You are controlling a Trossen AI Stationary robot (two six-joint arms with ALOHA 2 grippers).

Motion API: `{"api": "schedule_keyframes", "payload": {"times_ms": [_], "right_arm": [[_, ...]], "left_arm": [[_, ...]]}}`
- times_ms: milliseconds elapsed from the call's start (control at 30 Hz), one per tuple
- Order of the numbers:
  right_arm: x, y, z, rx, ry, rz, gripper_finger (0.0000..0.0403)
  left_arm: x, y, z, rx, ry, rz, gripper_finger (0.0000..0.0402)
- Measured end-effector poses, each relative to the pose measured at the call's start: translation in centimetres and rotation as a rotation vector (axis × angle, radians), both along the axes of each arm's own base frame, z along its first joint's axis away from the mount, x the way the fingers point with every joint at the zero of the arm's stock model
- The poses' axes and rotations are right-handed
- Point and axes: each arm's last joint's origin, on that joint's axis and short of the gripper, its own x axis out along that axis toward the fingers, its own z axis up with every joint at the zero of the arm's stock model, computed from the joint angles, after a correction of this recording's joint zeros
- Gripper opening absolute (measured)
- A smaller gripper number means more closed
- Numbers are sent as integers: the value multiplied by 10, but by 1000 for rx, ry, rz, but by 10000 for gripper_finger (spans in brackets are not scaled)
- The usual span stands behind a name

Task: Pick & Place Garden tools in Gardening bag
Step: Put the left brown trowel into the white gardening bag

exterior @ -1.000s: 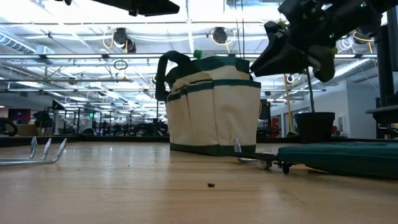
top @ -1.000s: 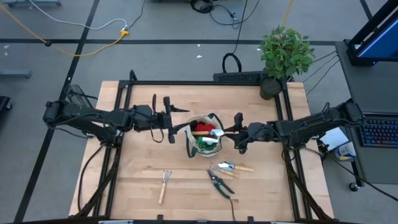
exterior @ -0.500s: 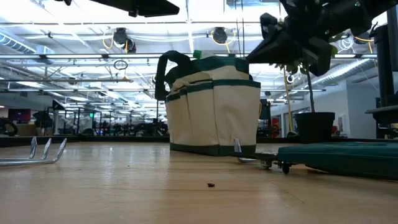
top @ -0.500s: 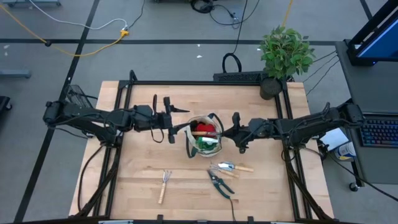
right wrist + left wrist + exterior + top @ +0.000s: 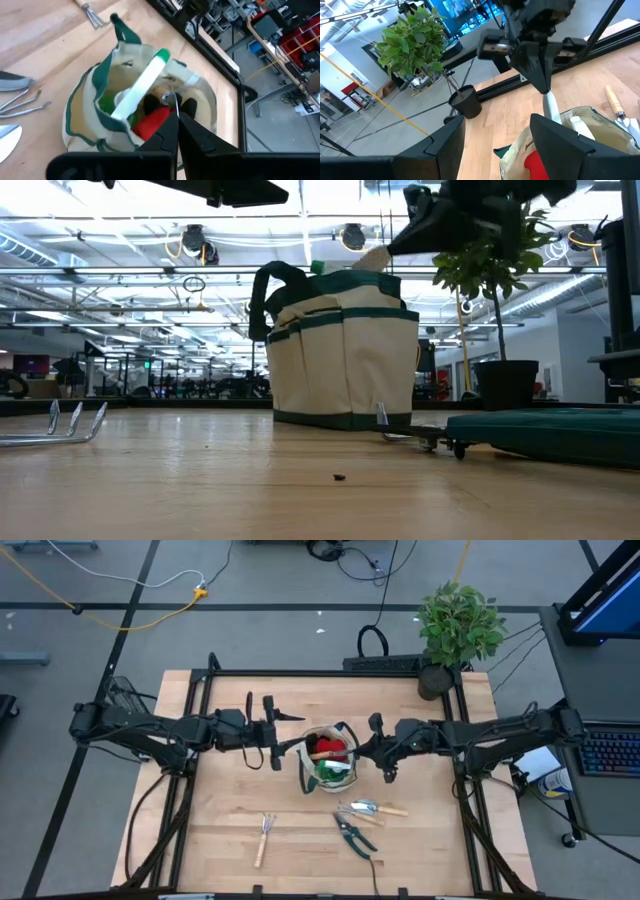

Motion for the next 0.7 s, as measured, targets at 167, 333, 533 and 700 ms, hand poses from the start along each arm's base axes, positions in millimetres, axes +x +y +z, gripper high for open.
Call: {"api": "schedule_keyframes", "payload": {"times_ms": [167, 333, 533, 700], "right_arm": [[2, -4, 18, 10, 16, -5, 0], [3, -8, 12, 82, 159, -26, 0], [15, -18, -8, 110, 246, -42, 0], [33, -19, -28, 91, 287, 16, 0]], "left_arm": [[0, 0, 0, -1, -1, 0, 230], [0, 0, 0, -1, -1, 0, 230], [0, 0, 0, -4, -3, 0, 230], [0, 0, 0, -20, -5, 2, 230]]}}
